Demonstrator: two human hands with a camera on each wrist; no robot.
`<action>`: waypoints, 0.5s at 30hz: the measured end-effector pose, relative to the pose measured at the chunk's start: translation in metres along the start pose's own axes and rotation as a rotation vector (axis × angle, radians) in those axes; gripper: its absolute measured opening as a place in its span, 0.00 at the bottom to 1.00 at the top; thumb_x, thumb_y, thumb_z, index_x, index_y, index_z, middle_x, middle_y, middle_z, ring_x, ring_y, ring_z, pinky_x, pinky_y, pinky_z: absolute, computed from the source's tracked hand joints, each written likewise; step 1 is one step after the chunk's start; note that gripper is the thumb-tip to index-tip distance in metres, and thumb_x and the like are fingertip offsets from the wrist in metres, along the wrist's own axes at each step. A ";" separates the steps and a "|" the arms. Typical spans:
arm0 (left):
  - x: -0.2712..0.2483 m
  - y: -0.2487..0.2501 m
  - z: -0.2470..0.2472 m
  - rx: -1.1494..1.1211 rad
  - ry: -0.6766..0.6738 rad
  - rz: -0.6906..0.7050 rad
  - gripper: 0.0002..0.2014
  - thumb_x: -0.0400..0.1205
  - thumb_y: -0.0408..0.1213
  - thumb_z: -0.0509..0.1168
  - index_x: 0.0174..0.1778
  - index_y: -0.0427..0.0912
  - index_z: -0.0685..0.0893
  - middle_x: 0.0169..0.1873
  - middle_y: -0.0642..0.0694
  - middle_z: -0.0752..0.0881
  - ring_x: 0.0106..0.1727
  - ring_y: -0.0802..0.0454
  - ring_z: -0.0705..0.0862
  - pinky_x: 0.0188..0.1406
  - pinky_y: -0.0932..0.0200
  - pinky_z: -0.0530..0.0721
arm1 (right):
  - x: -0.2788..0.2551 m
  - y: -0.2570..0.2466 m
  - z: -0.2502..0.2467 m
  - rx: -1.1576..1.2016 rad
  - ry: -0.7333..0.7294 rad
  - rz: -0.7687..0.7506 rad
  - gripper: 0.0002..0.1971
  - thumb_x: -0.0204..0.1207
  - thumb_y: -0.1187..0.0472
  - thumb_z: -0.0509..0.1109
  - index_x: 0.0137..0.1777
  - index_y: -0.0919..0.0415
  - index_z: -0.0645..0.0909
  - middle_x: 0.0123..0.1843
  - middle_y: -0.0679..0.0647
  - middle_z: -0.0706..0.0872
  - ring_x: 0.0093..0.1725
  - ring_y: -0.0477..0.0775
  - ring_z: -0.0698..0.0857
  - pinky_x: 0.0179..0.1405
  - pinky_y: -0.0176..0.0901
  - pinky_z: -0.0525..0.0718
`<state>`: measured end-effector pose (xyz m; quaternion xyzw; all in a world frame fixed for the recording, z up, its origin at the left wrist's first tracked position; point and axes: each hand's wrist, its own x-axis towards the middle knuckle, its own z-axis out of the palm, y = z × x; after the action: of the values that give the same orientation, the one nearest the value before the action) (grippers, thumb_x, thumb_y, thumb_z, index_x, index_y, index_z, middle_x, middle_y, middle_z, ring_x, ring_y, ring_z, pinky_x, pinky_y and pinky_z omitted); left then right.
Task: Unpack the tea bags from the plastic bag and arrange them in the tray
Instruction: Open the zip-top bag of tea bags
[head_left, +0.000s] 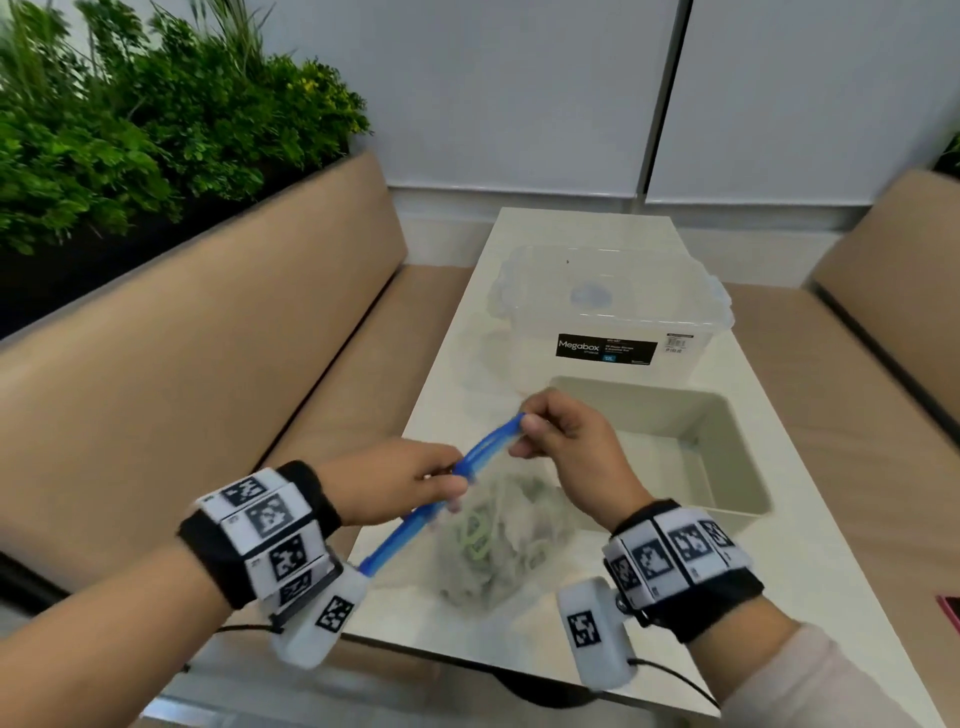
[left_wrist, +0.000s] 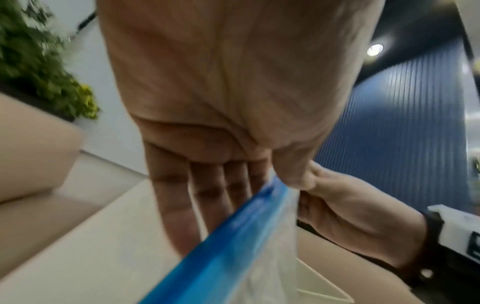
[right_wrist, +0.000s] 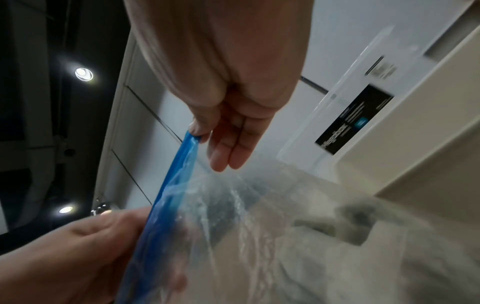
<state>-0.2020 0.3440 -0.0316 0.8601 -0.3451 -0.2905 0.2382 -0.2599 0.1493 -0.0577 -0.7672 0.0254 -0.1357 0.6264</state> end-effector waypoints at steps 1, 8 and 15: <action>0.005 0.001 0.002 -0.092 0.031 -0.007 0.09 0.85 0.41 0.57 0.54 0.40 0.79 0.40 0.53 0.87 0.40 0.53 0.86 0.34 0.63 0.83 | 0.007 -0.003 0.009 -0.003 -0.013 -0.002 0.14 0.79 0.72 0.64 0.36 0.55 0.76 0.32 0.52 0.81 0.30 0.45 0.84 0.43 0.48 0.85; 0.012 -0.010 0.012 -0.470 0.241 -0.054 0.06 0.79 0.34 0.68 0.45 0.37 0.78 0.30 0.48 0.84 0.30 0.54 0.86 0.26 0.60 0.85 | 0.022 -0.002 0.053 -0.308 0.092 0.087 0.20 0.66 0.46 0.77 0.45 0.57 0.72 0.43 0.48 0.77 0.43 0.49 0.79 0.41 0.36 0.76; 0.021 -0.025 0.023 -0.721 0.332 -0.050 0.05 0.81 0.37 0.64 0.45 0.39 0.78 0.31 0.47 0.84 0.28 0.53 0.86 0.25 0.59 0.85 | 0.025 0.010 0.058 -0.186 -0.054 0.211 0.08 0.77 0.66 0.66 0.37 0.59 0.81 0.29 0.54 0.84 0.29 0.53 0.84 0.43 0.53 0.88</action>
<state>-0.1937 0.3401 -0.0702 0.7647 -0.1566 -0.2558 0.5703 -0.2210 0.1976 -0.0732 -0.8182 0.1016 -0.0456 0.5640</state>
